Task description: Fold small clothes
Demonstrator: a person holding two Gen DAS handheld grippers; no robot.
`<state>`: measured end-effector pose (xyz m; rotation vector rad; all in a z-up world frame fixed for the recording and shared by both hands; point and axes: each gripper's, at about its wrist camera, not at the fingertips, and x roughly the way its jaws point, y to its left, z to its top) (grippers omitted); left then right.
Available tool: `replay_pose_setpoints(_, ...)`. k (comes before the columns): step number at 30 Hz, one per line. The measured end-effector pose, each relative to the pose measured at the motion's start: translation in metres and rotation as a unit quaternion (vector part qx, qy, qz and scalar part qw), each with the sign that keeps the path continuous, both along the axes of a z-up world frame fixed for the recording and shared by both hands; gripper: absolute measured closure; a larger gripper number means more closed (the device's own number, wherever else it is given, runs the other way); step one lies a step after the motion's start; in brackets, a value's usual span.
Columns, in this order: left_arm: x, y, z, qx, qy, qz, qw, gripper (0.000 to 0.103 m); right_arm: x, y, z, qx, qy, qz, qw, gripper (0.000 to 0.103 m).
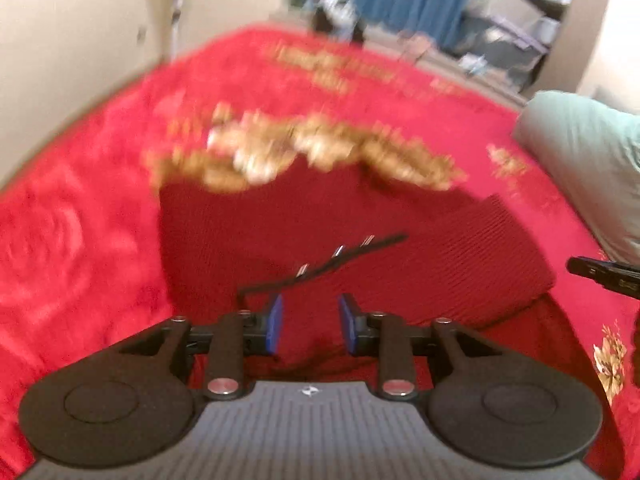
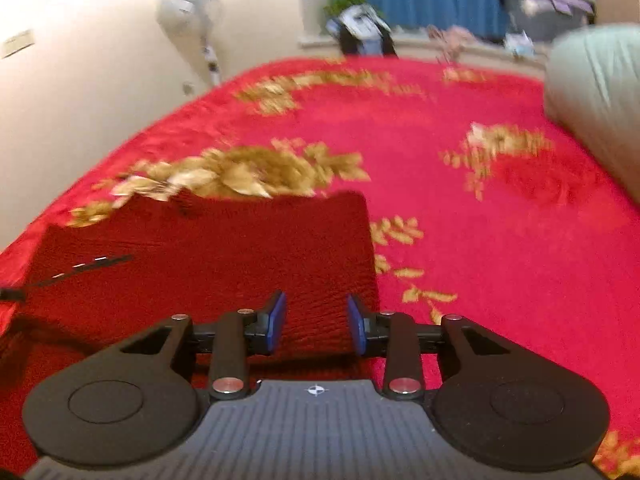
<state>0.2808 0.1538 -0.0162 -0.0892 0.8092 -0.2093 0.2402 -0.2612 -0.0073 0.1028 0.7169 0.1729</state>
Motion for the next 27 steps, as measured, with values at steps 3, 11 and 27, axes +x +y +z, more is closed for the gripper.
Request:
replay_pose_setpoints(3, -0.030, -0.007, 0.023, 0.012, -0.045, 0.005, 0.9989, 0.064, -0.051, -0.004, 0.033, -0.020, -0.045, 0.022, 0.999, 0.058)
replay_pose_setpoints(11, -0.144, -0.012, 0.053, 0.023, -0.068, 0.001, 0.9974, 0.064, -0.172, -0.041, 0.077, -0.035, -0.083, 0.031, 0.995, 0.055)
replay_pose_setpoints(27, -0.277, 0.001, -0.009, 0.031, 0.004, 0.033, 0.9990, 0.058, -0.245, -0.078, 0.028, -0.007, -0.037, -0.017, 0.999, 0.052)
